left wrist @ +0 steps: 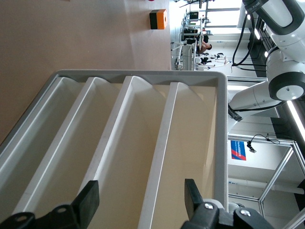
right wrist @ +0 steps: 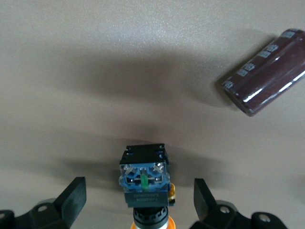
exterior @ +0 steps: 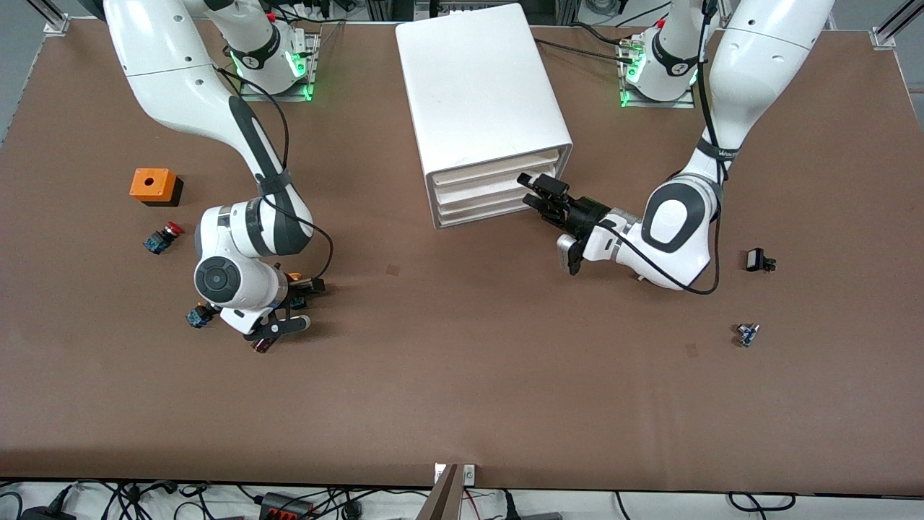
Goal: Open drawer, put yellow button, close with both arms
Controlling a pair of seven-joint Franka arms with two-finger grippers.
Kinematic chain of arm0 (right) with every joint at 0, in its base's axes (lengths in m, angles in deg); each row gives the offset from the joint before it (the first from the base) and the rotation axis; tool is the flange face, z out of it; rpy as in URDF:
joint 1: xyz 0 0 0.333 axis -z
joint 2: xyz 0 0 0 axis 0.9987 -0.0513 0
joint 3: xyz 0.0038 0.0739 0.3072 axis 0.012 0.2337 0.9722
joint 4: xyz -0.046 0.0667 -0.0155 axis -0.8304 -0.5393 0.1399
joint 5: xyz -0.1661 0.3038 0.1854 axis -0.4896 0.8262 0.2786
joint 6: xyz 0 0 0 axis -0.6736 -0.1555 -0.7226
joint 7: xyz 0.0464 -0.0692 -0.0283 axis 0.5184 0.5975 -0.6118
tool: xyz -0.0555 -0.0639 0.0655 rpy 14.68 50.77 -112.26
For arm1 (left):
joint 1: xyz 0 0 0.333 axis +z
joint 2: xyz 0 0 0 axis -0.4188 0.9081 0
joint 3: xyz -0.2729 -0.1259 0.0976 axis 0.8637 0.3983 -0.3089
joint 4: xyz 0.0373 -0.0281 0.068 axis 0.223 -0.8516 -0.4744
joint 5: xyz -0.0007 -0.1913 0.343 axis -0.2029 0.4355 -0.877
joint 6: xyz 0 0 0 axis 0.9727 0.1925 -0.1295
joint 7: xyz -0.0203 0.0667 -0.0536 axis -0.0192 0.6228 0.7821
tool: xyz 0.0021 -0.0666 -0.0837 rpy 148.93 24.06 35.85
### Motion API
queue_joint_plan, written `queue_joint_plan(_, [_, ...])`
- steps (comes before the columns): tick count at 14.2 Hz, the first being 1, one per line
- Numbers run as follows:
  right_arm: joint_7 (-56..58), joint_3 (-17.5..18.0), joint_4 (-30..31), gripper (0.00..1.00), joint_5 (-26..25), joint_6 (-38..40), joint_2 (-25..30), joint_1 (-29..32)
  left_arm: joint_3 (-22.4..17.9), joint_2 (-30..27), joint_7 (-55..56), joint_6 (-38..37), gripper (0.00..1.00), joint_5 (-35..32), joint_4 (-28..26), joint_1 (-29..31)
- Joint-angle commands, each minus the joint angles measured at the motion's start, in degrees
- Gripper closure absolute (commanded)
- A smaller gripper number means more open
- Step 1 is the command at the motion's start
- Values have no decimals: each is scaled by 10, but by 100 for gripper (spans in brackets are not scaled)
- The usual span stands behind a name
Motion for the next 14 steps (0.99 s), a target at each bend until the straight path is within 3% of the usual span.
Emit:
queue_joint_plan(1, [-1, 4, -11, 4, 5, -5, -6, 2, 12, -21, -15, -3, 29, 13, -33, 2])
queue_joint_plan(3, [1, 4, -11, 11, 2, -10, -11, 2, 22, -23, -18, -6, 30, 13, -46, 8])
queue_joint_plan(4, [3, 4, -11, 15, 2, -12, -14, 3, 22, -27, -27, -6, 35, 13, -49, 7])
queue_joint_plan(5, [5, 4, -11, 22, 2, -16, -14, 4, 22, -27, -30, -6, 46, 13, -51, 7])
queue_joint_plan(7, [6, 4, -11, 45, 0, -15, -13, 3, 22, -27, -39, -6, 66, 13, -50, 7])
queue_joint_plan(9, [9, 3, -13, 83, 0, -14, -9, 3, 22, -24, -42, -6, 86, 13, -45, 7])
queue_joint_plan(10, [12, 3, -20, 93, 0, -11, -8, 4, 21, -23, -43, -4, 90, 13, -42, 6])
queue_joint_plan(11, [21, 3, -32, 99, -1, -7, -8, 5, 21, -22, -43, 1, 91, 13, -40, 4])
queue_joint_plan(14, [25, 3, -65, 100, 0, 21, 4, 5, 17, 6, -41, 1, 91, 10, -1, 5])
